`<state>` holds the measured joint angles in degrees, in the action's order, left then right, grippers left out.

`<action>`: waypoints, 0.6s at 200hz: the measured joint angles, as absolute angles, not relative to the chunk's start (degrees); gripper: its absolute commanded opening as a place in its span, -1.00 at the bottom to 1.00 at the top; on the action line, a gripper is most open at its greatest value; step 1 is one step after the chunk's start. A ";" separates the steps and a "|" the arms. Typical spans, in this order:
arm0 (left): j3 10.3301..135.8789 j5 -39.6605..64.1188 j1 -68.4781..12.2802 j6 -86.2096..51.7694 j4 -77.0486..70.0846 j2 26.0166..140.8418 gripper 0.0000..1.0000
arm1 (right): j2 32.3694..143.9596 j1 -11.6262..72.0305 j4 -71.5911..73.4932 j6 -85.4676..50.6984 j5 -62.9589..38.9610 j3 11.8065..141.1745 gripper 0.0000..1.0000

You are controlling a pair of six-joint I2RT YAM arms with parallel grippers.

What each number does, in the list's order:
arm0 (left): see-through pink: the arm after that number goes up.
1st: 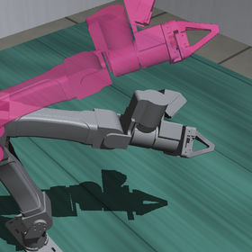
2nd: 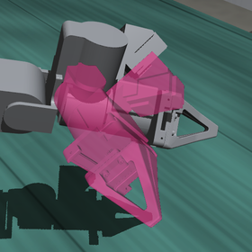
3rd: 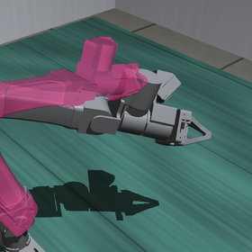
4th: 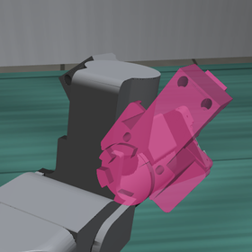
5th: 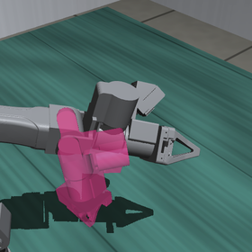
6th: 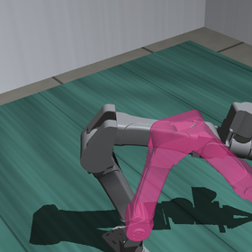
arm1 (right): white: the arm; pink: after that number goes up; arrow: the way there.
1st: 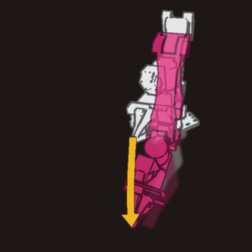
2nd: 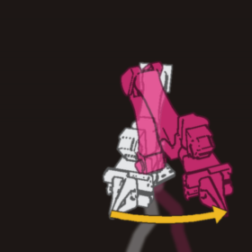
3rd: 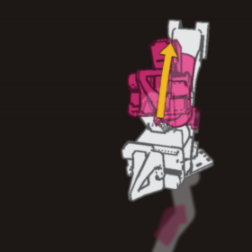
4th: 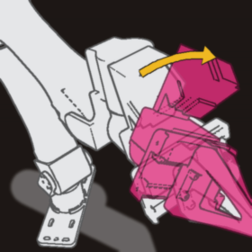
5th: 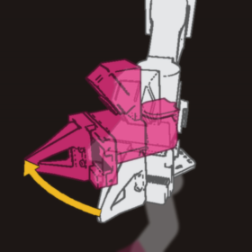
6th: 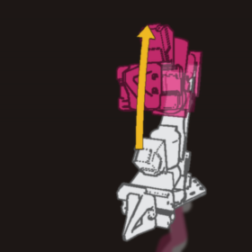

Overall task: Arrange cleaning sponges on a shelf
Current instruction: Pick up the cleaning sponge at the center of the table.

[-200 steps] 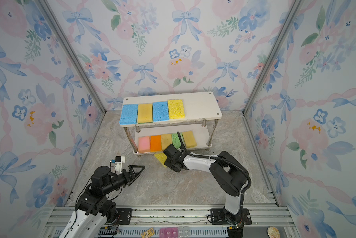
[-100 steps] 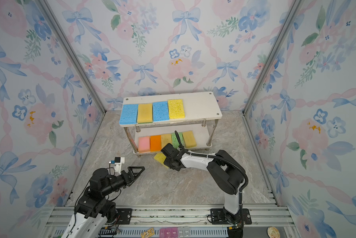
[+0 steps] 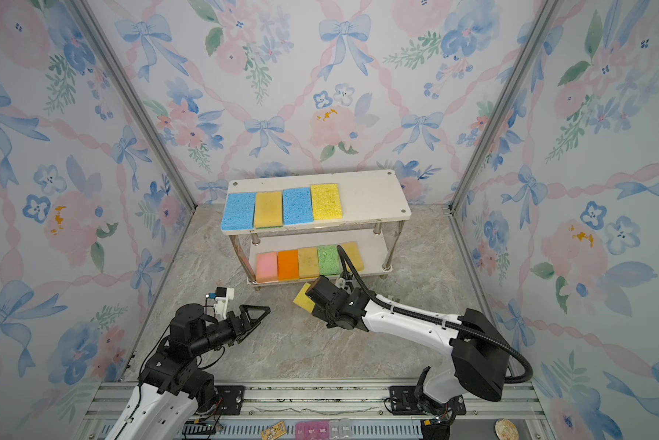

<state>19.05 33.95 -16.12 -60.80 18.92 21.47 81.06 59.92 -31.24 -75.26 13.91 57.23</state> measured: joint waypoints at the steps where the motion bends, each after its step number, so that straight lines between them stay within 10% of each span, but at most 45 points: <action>1: 19.11 33.98 -16.14 -60.77 18.92 21.56 0.96 | 80.84 60.01 -31.31 -75.35 14.00 57.12 -1.00; 120: 26.85 29.67 -41.19 -72.75 -14.28 50.74 0.96 | 40.12 62.70 -44.82 -79.88 22.11 49.45 -1.00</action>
